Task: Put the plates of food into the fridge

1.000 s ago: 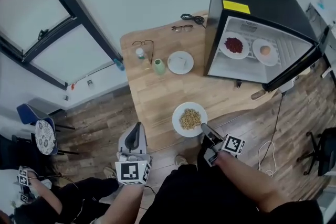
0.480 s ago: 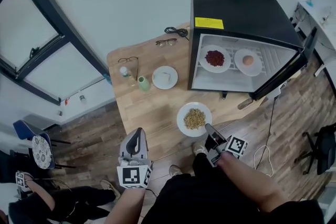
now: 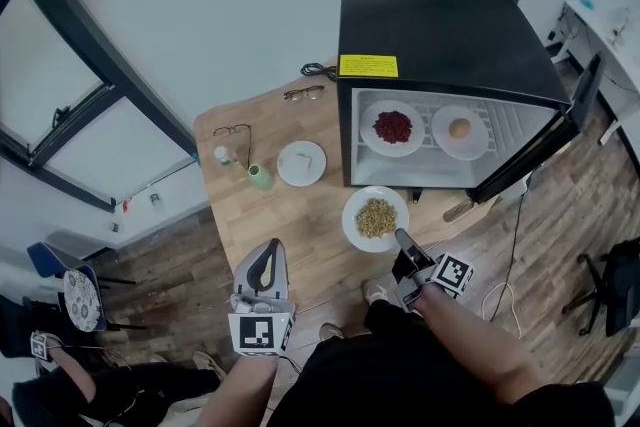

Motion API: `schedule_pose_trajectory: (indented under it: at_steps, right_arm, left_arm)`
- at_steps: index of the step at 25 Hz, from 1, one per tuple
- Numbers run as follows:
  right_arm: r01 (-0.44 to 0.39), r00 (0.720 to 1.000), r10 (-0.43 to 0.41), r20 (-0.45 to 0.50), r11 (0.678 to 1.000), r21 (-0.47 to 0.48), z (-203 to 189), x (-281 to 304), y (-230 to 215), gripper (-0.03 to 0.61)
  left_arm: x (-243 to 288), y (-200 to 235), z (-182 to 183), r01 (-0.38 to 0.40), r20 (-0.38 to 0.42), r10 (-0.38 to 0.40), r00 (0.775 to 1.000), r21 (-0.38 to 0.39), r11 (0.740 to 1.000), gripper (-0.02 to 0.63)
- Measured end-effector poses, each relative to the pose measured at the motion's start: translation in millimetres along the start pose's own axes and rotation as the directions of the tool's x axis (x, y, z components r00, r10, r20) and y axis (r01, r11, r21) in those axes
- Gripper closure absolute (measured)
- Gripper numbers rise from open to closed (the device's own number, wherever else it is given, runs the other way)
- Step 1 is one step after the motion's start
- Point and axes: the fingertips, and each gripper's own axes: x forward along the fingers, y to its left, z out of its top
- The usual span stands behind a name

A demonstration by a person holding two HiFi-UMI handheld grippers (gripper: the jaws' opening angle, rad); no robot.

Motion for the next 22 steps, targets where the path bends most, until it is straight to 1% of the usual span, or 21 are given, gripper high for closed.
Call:
schedule_pose_trajectory:
  at_steps: [4, 12, 15, 18, 22]
  right_arm:
    - [0.005, 1.0, -0.005, 0.003, 1.0, 0.009, 16, 6, -5, 0.545]
    - [0.012, 1.0, -0.012, 0.014, 1.0, 0.016, 52, 17, -19, 0.545]
    - [0.02, 1.0, -0.02, 0.016, 0.999, 0.043, 62, 22, -28, 0.545]
    - [0.019, 1.0, -0.019, 0.005, 1.0, 0.021, 73, 29, -31, 0.545]
    - [0.026, 1.0, -0.026, -0.015, 0.999, 0.02, 84, 37, -37, 0.545]
  left_arm:
    - [15, -6, -2, -0.003, -0.014, 0.003, 1.0, 0.005, 1.0, 0.611]
    - [52, -16, 6, 0.005, -0.024, -0.005, 1.0, 0.015, 1.0, 0.611]
    - [66, -20, 10, 0.0, -0.022, 0.0, 1.0, 0.015, 1.0, 0.611]
    - [76, -23, 10, -0.011, -0.026, 0.011, 1.0, 0.013, 1.0, 0.611]
    - [87, -25, 8, -0.033, -0.033, 0.033, 0.999, 0.01, 0.999, 0.611]
